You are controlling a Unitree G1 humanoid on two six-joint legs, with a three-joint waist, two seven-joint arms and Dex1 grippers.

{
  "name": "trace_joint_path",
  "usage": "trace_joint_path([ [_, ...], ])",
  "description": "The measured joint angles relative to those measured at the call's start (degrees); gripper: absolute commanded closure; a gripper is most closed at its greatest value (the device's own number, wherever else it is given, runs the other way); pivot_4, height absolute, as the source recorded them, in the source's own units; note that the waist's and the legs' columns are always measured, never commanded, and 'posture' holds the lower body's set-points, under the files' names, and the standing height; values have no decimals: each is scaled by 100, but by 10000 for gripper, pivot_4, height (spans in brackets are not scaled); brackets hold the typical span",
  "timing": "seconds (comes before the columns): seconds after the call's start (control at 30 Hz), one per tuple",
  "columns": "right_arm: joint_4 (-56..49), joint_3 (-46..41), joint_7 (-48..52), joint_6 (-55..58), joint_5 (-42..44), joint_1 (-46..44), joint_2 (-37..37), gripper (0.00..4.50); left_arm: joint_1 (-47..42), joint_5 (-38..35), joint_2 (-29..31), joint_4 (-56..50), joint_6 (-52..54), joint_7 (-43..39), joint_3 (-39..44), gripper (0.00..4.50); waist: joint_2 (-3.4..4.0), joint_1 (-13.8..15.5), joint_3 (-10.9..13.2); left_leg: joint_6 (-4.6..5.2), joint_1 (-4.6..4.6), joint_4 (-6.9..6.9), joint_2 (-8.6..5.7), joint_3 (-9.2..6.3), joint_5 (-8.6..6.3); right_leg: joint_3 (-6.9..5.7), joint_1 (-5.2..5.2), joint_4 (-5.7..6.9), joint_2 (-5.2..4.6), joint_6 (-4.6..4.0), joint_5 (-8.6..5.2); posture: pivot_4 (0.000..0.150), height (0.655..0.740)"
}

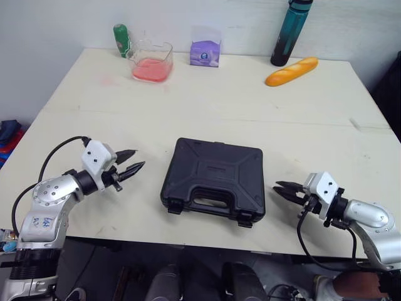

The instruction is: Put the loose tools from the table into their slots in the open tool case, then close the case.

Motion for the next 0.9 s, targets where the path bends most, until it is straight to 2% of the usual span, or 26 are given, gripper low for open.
trace_joint_path([
  [0.03, -49, 0, 24, 75, 0, -26, 21, 45000, -117, 9, -25, 12, 36, -17, -78, 44402, 0, 1, 0, 0, 0, 0, 0, 0, 0, 0, 0, 0, 0, 0, 0, 1500, 7400],
  [0.07, -104, 3, 53, 112, 0, -27, 29, 45000, -208, 17, -39, 43, 45, -27, -146, 44759, 0, 3, 0, 0, -1, -1, 0, 0, 0, 0, 0, -1, 1, 0, 0, 1500, 7400],
  [0.3, -585, 17, 564, 806, 168, 43, -115, 45000, -1501, 459, -319, 1432, 92, 13, -632, 44759, 0, 46, 0, 2, -3, 2, -7, 2, 0, -3, 0, 1, 4, 1, 0, 1500, 7400],
  [0.43, -888, 10, 1071, 1309, 293, 448, -576, 45000, -2422, 788, -667, 2687, -133, 31, -902, 44759, -2, 148, 1, 8, -7, 5, -16, 5, -2, -6, 0, -5, 6, 3, 1, 1500, 7400],
  [0.6, -1419, -51, 1385, 1652, 462, 1126, -712, 45000, -3265, 1164, -1095, 4146, -624, 13, -1118, 44759, -7, 158, 3, 9, -14, 9, -30, 4, -2, -9, -1, -10, 9, 9, 5, 1500, 7400],
  [0.77, -2042, -95, 1436, 1869, 566, 1683, -706, 45000, -3729, 1401, -1493, 4991, -904, -68, -1283, 44759, -13, 134, 6, 9, -13, 11, -29, 7, -2, -6, -1, -10, 11, 14, 7, 1500, 7400],
  [0.9, -2274, 32, 1305, 1898, 537, 1776, -477, 45000, -3961, 1579, -1818, 5534, -1166, 11, -1331, 44759, -19, 142, 8, 8, -13, 11, -27, 4, -1, -7, -1, -9, 11, 14, 7, 1500, 7400],
])
